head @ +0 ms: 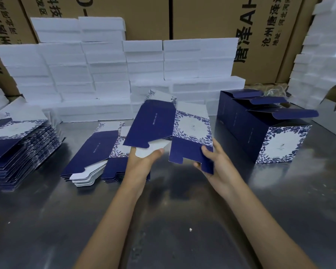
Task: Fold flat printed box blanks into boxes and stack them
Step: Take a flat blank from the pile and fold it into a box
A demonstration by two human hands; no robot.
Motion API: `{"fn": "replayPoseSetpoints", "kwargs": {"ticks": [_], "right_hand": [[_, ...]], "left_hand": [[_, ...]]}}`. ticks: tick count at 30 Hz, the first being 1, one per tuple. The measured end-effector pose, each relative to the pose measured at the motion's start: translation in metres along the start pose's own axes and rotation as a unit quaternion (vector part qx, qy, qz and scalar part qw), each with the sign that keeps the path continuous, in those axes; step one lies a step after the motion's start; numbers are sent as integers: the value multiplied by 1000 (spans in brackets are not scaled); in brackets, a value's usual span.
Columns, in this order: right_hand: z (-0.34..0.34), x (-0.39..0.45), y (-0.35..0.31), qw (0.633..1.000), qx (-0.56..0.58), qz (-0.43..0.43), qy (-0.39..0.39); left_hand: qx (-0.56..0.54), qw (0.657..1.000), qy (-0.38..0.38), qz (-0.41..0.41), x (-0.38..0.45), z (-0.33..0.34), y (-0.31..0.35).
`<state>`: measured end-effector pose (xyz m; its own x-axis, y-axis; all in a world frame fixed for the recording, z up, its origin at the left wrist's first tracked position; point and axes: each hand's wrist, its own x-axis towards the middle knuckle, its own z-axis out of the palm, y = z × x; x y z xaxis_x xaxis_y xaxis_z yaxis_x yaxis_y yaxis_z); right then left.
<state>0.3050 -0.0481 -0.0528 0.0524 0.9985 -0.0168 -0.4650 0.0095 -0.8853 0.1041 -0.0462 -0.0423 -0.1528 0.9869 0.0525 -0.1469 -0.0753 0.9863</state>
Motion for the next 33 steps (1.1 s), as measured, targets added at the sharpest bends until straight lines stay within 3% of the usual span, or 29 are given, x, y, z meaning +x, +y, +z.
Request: {"fn": "replayPoseSetpoints", "kwargs": {"ticks": [5,8,12,15,20,22,25,27,29,31,33], "right_hand": [[1,-3,-4,999,-26,16,-31],[1,-4,-4,999,-37,25,-23],[-4,-3,-12,997,58,39,-43],[-14,-2,-20,991,107,45,-61],[-32,5,-23,997,-16,75,30],[-40,8,-25,995,-24,70,63],[-48,8,-29,995,-4,64,76],[-49,7,-30,996,6,68,66],[-48,6,-29,996,4,73,49],[-47,6,-30,997,3,76,30],[-47,5,-30,997,9,80,13]], "left_hand": [[-13,1000,-14,17,-1,3,-3],[67,996,-7,59,-4,6,-4],[241,926,-117,265,-13,11,-5],[337,886,-112,297,-9,6,-11],[445,833,-106,310,-4,3,-13],[440,842,-152,273,-2,2,-15],[378,890,-207,146,1,0,-16],[292,937,-160,108,5,0,-12],[202,973,-68,90,8,-3,-6],[143,987,-15,71,12,-10,0],[97,995,-25,31,15,-18,1]]}}
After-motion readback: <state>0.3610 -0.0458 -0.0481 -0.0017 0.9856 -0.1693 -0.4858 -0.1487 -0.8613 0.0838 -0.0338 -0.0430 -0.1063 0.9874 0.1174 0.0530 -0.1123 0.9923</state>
